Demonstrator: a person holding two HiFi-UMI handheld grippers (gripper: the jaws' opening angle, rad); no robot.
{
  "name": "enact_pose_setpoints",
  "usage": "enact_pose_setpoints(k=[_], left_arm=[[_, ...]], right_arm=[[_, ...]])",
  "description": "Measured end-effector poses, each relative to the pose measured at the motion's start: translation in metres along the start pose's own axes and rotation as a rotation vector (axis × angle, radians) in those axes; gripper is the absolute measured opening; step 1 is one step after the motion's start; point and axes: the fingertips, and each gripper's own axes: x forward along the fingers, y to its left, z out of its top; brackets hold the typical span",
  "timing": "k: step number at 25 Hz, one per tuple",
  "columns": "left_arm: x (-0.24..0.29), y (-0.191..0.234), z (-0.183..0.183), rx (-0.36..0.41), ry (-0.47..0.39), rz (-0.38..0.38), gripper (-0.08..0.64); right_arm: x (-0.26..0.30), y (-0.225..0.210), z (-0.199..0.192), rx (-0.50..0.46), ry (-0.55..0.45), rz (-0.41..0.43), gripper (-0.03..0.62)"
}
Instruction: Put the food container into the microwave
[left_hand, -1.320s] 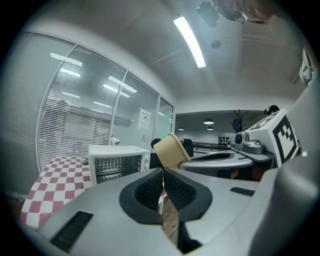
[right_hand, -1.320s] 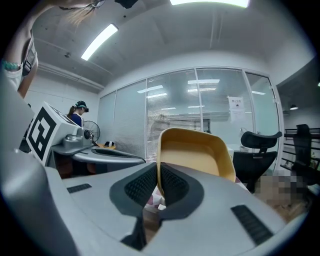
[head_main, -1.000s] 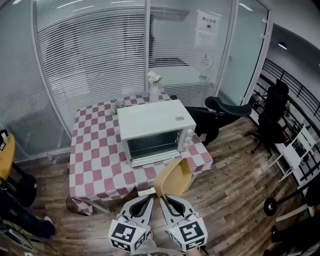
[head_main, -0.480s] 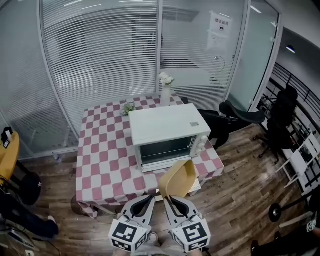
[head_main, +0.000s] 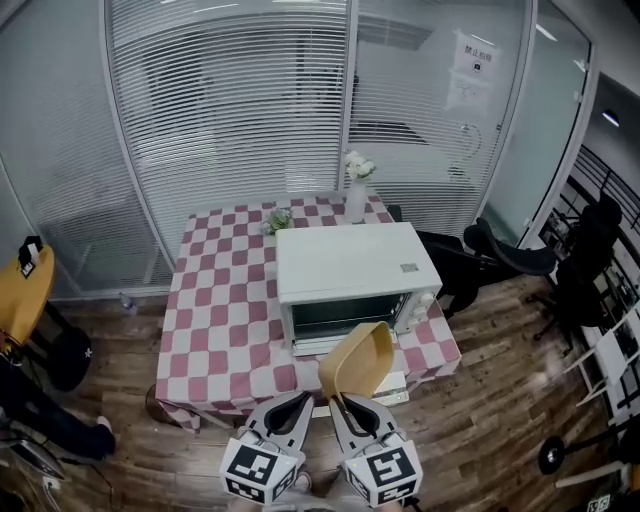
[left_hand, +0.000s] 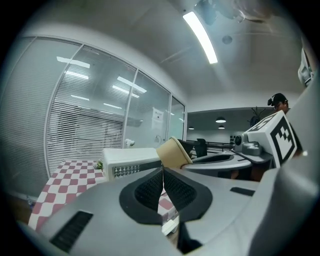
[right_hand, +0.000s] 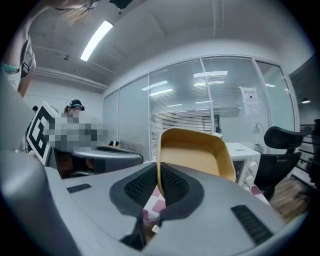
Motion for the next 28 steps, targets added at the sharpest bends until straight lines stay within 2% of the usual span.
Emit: enact_pose_setpoints(k=[10, 14, 21, 28], left_arm=[[0.066, 0.000, 0.021, -0.015, -0.028, 0.124, 0.014], [0.091, 0.000, 0.024, -0.022, -0.028, 0.150, 0.014], [0.114, -0.003, 0.019, -0.033, -0.014, 0.152, 0.014], [0.113, 0.004, 0.013, -0.045, 0.007, 0.161, 0.014]], right_arm=[[0.016, -0.056, 0.012, -0.034, -0.001, 0.140, 0.011], [0.021, -0.075, 0.006, -0.034, 0.010, 0.177, 0.011], [0.021, -0.092, -0.004, -0.014, 0.082, 0.194, 0.010], [0.028, -0.105, -0.017, 0.003, 0.078, 0.169, 0.009]])
